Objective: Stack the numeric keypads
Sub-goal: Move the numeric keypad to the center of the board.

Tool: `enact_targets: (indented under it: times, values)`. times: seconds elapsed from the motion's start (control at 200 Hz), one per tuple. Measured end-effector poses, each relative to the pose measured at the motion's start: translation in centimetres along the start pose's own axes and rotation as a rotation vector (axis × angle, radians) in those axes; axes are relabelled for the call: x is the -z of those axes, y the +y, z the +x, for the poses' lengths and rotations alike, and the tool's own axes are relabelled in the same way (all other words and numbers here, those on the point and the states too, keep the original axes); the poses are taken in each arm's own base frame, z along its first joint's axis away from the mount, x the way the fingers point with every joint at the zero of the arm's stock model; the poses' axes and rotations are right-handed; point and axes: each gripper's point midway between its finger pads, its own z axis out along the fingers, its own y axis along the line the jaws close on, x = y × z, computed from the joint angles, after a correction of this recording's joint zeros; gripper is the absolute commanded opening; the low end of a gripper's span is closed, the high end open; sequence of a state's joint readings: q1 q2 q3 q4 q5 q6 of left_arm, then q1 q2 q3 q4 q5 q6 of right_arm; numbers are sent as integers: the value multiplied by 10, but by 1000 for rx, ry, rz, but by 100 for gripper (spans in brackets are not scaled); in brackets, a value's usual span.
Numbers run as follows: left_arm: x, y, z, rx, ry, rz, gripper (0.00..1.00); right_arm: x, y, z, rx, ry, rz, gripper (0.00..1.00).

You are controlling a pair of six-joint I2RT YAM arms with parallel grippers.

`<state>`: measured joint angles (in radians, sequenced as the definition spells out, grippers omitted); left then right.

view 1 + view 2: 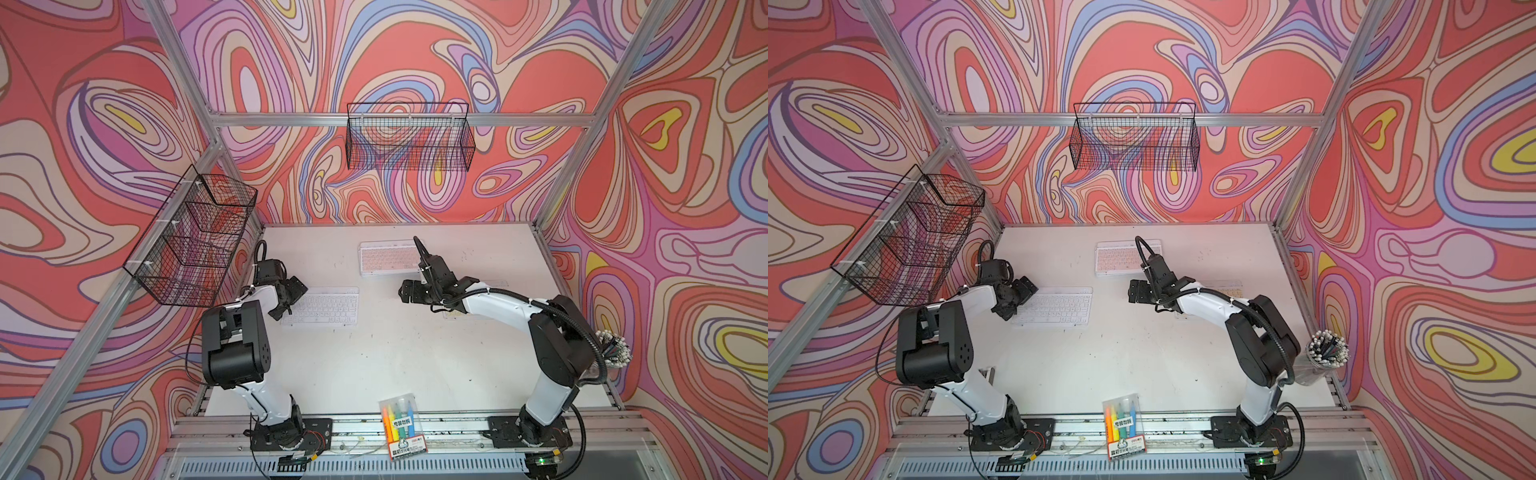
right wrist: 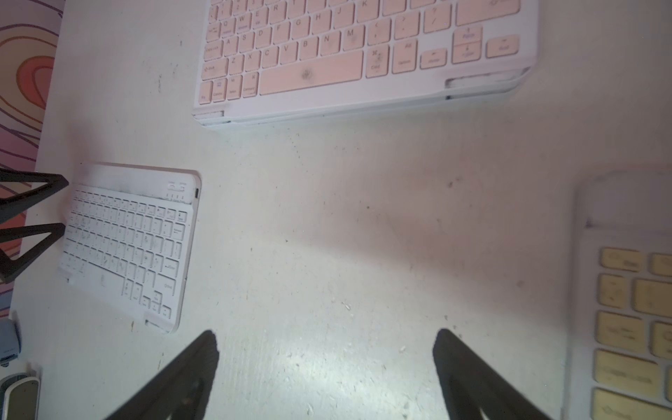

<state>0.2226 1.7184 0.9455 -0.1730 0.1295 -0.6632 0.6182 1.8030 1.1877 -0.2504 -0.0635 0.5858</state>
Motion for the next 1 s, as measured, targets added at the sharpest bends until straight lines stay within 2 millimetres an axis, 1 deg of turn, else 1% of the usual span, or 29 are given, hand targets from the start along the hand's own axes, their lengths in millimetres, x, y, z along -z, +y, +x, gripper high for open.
enact_targets:
  times: [0.09,0.215,0.28,0.421,0.536,0.701,0.816,0.886,1.002]
  values:
    - [-1,-9,1,-4,0,50,93,-10,4,5,-14,32,-11,95]
    - [-3,-24,9,-35,10,90,93,-20,8,8,-32,68,-7,96]
    - [-4,-34,18,-62,22,106,93,-23,9,7,-39,77,-3,96]
    - [-3,-50,38,-119,44,136,93,-21,14,2,-55,75,-4,96]
    - [1,-63,60,-164,78,166,93,-23,14,-1,-77,81,10,96]
    - [10,-79,97,-217,140,216,92,-36,3,7,-119,115,71,96]
    - [16,-83,117,-245,173,235,93,-39,-8,15,-144,139,127,96]
    - [18,-83,122,-252,183,233,93,-39,-14,17,-154,148,161,96]
    - [19,-81,122,-256,188,219,93,-38,-18,14,-167,153,210,96]
